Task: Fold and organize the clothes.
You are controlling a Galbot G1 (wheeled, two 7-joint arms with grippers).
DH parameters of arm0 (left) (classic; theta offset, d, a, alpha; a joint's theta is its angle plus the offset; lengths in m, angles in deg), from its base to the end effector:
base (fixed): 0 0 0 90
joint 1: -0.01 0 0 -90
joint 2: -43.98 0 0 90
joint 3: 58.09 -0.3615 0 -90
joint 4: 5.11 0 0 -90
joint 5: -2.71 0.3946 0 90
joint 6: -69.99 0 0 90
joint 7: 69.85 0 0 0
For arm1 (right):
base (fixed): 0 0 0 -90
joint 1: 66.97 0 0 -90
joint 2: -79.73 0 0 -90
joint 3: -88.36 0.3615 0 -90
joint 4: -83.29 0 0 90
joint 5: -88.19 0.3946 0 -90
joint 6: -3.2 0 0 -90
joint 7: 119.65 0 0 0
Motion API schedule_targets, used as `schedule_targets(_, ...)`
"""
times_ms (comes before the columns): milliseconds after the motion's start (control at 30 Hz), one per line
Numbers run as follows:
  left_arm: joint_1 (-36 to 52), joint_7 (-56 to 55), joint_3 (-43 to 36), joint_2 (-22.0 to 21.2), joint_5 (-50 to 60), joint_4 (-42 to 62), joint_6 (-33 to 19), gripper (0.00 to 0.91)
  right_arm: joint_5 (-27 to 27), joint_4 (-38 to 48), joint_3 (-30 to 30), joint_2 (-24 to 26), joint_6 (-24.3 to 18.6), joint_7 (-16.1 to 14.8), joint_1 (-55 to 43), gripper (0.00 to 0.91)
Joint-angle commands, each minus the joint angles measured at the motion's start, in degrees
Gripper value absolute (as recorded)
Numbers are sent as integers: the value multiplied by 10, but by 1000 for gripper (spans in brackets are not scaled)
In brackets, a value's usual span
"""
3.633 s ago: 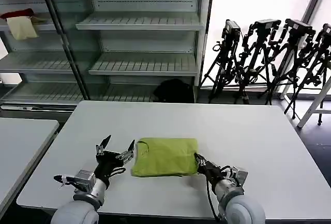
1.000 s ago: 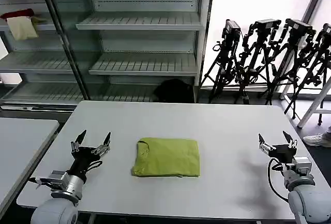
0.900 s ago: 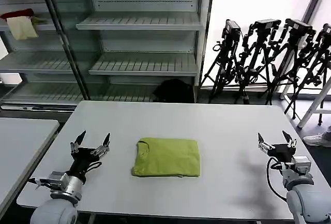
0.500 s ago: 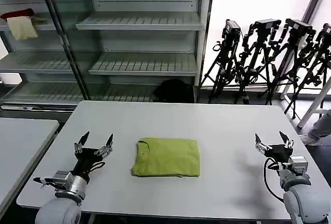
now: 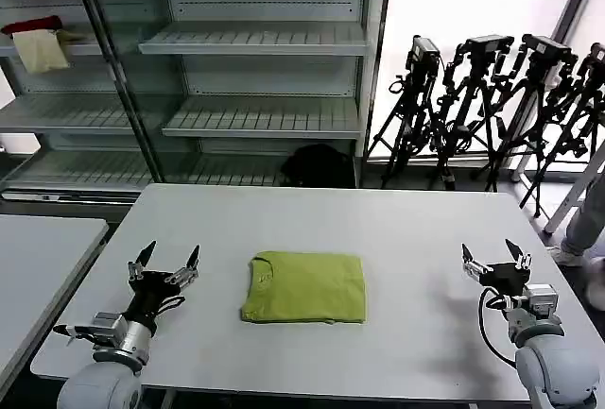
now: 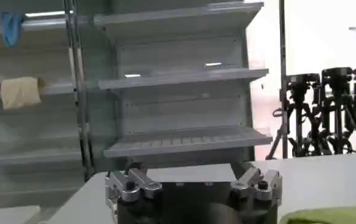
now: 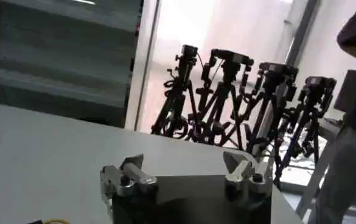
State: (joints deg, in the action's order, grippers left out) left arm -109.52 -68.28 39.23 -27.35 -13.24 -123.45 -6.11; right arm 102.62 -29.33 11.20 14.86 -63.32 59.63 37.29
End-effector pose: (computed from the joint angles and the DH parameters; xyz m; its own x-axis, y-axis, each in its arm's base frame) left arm 0.2742 0.0977 -0.2573 -0.9955 0.0554 0.0772 0.0610 0.9955 0.0724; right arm 0.3059 -0.1624 -0.2382 -0.9747 0.1018 0.1990 0.0561 0.9732 -0.2231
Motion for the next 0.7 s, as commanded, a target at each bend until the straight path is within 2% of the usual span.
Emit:
schedule_targets(33,-3,1,15,5,-8,1,-1,907,-2,3,2,1,-6,-6,0,907)
schedule_targets(700,-1,2,35,15,-31,10,-1,907,-3,5,1,3,-13,-19,4,907)
